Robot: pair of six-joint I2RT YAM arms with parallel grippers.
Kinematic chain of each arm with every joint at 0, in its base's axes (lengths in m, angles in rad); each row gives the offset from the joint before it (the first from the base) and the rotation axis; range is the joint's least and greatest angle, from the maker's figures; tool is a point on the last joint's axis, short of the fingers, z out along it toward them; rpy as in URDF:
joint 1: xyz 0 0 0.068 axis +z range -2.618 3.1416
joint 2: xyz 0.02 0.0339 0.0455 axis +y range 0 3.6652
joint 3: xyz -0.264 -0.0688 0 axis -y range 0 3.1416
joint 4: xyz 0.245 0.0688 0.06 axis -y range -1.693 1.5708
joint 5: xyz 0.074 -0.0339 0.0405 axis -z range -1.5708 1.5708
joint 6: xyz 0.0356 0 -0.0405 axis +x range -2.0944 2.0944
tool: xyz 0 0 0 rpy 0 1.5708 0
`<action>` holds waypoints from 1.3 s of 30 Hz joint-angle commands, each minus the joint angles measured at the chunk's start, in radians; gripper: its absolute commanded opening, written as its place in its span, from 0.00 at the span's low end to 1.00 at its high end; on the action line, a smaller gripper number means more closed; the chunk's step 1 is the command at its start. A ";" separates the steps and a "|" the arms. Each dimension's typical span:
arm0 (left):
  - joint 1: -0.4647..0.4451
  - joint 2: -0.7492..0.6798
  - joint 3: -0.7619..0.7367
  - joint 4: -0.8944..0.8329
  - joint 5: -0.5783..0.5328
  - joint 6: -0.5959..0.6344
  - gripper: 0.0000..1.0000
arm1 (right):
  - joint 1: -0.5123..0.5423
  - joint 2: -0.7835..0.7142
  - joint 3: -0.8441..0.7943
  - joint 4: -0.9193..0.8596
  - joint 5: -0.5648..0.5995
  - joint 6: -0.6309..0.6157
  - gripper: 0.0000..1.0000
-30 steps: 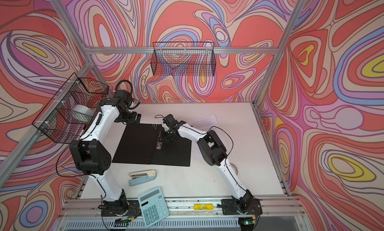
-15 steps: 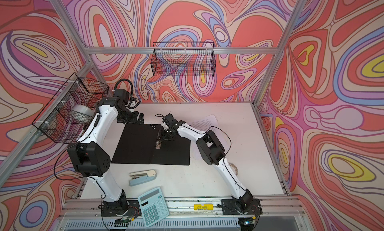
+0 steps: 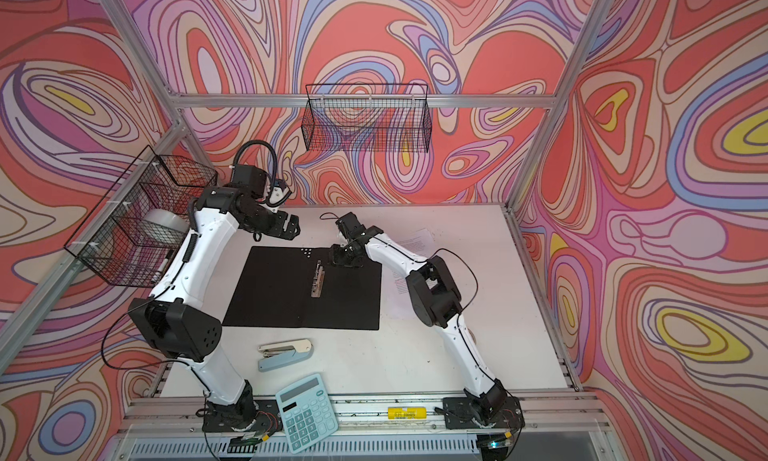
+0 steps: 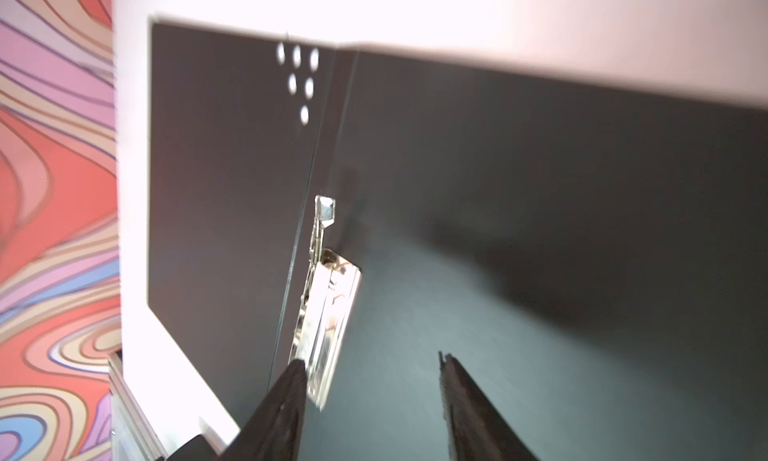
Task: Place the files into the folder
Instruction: 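Move both grippers away from the folder toward the paper stack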
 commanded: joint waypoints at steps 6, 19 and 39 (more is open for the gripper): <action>-0.181 0.009 0.015 0.046 0.080 -0.063 1.00 | -0.291 -0.386 -0.257 -0.172 0.103 -0.128 0.58; -0.294 0.263 0.122 0.025 0.180 -0.154 1.00 | -0.612 -0.396 -0.521 -0.098 0.025 -0.227 0.61; -0.473 0.601 0.210 0.076 0.269 -0.273 1.00 | -0.750 -0.355 -0.696 -0.081 -0.067 -0.265 0.58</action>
